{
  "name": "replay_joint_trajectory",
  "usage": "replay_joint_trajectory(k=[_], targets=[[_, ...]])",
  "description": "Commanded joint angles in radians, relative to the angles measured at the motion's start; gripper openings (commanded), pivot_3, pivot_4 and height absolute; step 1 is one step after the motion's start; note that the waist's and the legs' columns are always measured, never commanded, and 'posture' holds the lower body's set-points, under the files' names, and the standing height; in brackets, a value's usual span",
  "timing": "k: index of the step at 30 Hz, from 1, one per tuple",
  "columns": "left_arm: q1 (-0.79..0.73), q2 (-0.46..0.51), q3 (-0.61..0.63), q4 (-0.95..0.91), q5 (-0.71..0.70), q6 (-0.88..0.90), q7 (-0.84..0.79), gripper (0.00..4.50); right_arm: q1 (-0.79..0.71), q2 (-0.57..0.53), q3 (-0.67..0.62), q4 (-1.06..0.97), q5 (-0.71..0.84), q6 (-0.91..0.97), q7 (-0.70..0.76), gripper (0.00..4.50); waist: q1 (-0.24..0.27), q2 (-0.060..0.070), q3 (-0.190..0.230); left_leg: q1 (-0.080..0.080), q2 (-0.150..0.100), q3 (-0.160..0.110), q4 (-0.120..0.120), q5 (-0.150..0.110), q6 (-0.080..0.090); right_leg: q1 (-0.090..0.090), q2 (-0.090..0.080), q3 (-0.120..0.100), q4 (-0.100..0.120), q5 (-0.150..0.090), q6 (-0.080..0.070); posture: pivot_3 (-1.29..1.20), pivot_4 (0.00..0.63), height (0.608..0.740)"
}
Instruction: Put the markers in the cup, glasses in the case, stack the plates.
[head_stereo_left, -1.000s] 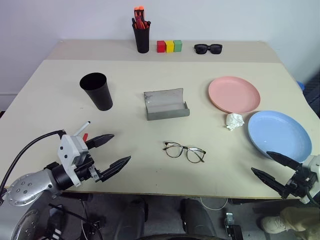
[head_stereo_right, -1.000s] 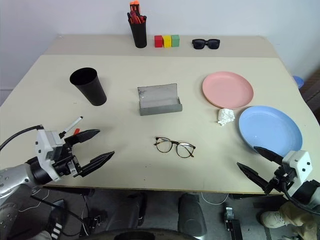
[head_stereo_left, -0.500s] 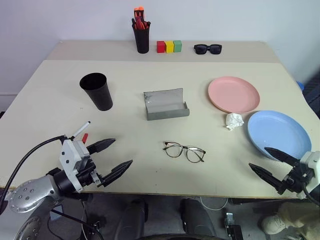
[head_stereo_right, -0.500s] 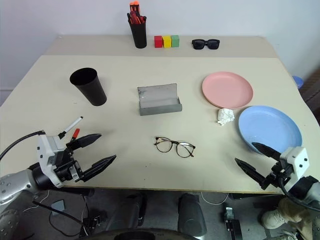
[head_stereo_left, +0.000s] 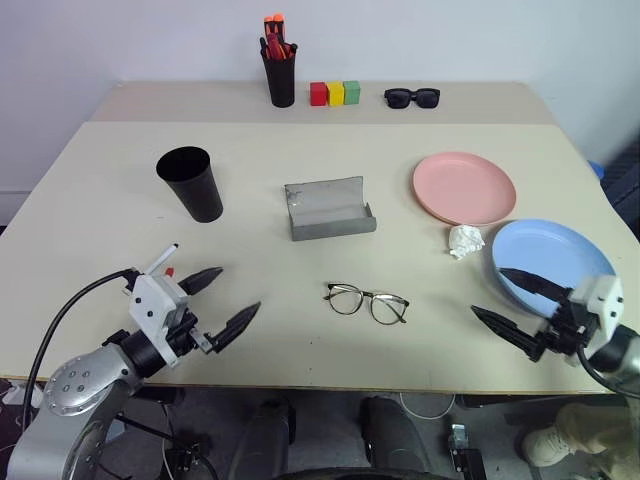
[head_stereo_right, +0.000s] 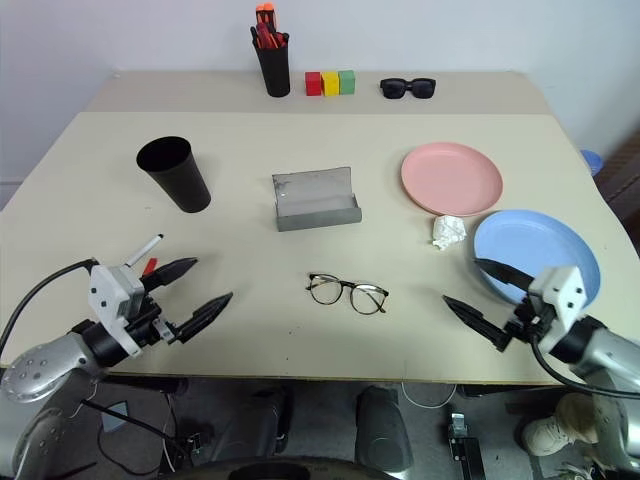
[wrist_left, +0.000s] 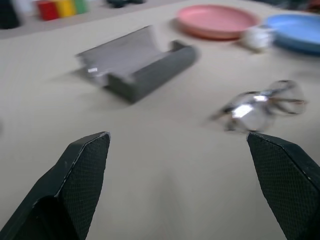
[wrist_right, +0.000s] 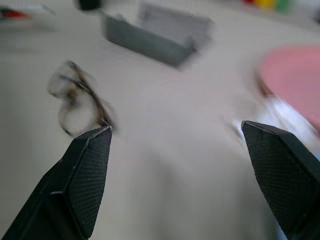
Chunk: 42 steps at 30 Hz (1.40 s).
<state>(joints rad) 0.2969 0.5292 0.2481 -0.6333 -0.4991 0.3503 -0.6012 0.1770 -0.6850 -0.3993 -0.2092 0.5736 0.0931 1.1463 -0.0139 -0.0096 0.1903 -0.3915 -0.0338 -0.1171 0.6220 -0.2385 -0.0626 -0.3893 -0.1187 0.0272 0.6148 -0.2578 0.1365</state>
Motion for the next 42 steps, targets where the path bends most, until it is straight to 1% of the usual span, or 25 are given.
replay_joint_trajectory(k=[1, 4, 6, 8, 10, 14, 16, 19, 24, 28, 36, 42], targets=[[-0.016, -0.043, 0.007, -0.043, 0.002, 0.045, 0.107, 4.5, -0.07, -0.019, 0.097, -0.03, 0.055, 0.013, 0.115, 4.22, 0.002, 0.0, 0.0, 0.0, 0.0, 0.0, 0.0, 0.0, 0.0, 0.0, 0.0, 0.0, 0.0, 0.0, 0.0, 0.0, 0.15, 0.74], [-0.003, -0.072, 0.026, -0.065, -0.013, 0.08, 0.158, 4.5, -0.121, -0.02, 0.173, -0.04, 0.061, 0.028, 0.165, 4.22, 0.007, 0.0, 0.0, -0.001, 0.0, -0.001, 0.0, 0.0, 0.0, 0.0, 0.0, 0.0, 0.0, 0.0, 0.001, 0.0, 0.15, 0.74], [-0.004, -0.101, 0.039, -0.103, -0.056, 0.145, 0.227, 4.5, -0.156, -0.029, 0.226, -0.044, 0.079, 0.057, 0.22, 4.22, 0.006, -0.001, 0.0, -0.001, -0.001, -0.001, 0.0, 0.0, 0.0, 0.0, 0.0, 0.0, 0.0, 0.0, 0.001, 0.0, 0.15, 0.74], [-0.015, -0.136, 0.045, -0.14, -0.09, 0.239, 0.327, 4.5, -0.2, -0.028, 0.273, -0.014, 0.077, 0.06, 0.277, 4.22, 0.004, -0.001, 0.0, -0.001, -0.001, -0.001, 0.001, 0.0, 0.0, 0.0, 0.0, 0.0, 0.001, 0.0, 0.001, 0.0, 0.15, 0.74], [-0.031, -0.161, 0.047, -0.167, -0.053, 0.321, 0.441, 4.5, -0.259, -0.005, 0.309, 0.028, 0.071, 0.057, 0.299, 4.22, 0.003, -0.001, 0.001, 0.0, -0.001, -0.001, 0.003, 0.0, 0.0, 0.0, 0.0, 0.0, 0.002, 0.0, 0.001, 0.0, 0.15, 0.74], [-0.087, -0.15, 0.082, -0.198, -0.124, 0.487, 0.525, 4.5, -0.358, 0.037, 0.355, 0.075, 0.074, 0.073, 0.306, 4.22, 0.003, -0.001, 0.001, 0.0, -0.001, -0.001, 0.005, 0.0, 0.0, 0.0, 0.0, 0.0, 0.006, 0.0, 0.001, 0.0, 0.15, 0.74], [-0.114, -0.14, 0.097, -0.191, -0.119, 0.548, 0.563, 4.5, -0.387, 0.058, 0.376, 0.113, 0.053, 0.049, 0.322, 4.22, 0.002, -0.001, 0.001, 0.0, -0.001, -0.002, 0.005, 0.0, 0.0, 0.0, 0.001, 0.0, 0.006, 0.0, 0.001, 0.0, 0.15, 0.74], [-0.163, -0.073, 0.102, -0.172, -0.128, 0.67, 0.566, 4.5, -0.411, 0.08, 0.387, 0.155, 0.032, 0.02, 0.327, 4.22, 0.004, -0.002, 0.001, 0.0, -0.001, -0.002, 0.005, 0.0, 0.0, 0.0, 0.001, -0.001, 0.006, 0.0, 0.002, 0.0, 0.15, 0.74], [-0.263, -0.023, 0.158, -0.093, -0.186, 0.785, 0.537, 4.5, -0.458, 0.147, 0.394, 0.213, -0.007, -0.041, 0.28, 4.22, -0.001, -0.002, 0.001, 0.0, -0.001, -0.002, 0.005, 0.0, 0.0, -0.001, 0.001, -0.001, 0.007, 0.001, 0.004, 0.0, 0.15, 0.74], [-0.328, -0.019, 0.231, -0.036, -0.227, 0.845, 0.532, 4.5, -0.496, 0.187, 0.4, 0.265, -0.042, -0.097, 0.262, 4.22, -0.003, -0.002, 0.001, 0.0, -0.001, -0.002, 0.005, 0.0, 0.0, -0.003, 0.001, -0.001, 0.011, 0.002, 0.005, 0.0, 0.15, 0.74], [-0.315, -0.019, 0.266, -0.022, -0.238, 0.885, 0.515, 4.5, -0.527, 0.2, 0.403, 0.312, -0.062, -0.134, 0.262, 4.22, -0.002, -0.002, 0.001, 0.0, -0.001, -0.002, 0.005, 0.0, -0.001, -0.003, 0.001, 0.0, 0.012, 0.001, 0.005, 0.0, 0.15, 0.74], [-0.338, -0.07, 0.331, -0.005, -0.262, 0.978, 0.561, 4.5, -0.559, 0.194, 0.429, 0.286, -0.059, -0.109, 0.272, 4.22, -0.004, -0.002, 0.001, 0.0, -0.001, -0.003, 0.005, 0.0, -0.001, -0.004, 0.001, 0.0, 0.013, 0.001, 0.005, 0.0, 0.15, 0.74]])
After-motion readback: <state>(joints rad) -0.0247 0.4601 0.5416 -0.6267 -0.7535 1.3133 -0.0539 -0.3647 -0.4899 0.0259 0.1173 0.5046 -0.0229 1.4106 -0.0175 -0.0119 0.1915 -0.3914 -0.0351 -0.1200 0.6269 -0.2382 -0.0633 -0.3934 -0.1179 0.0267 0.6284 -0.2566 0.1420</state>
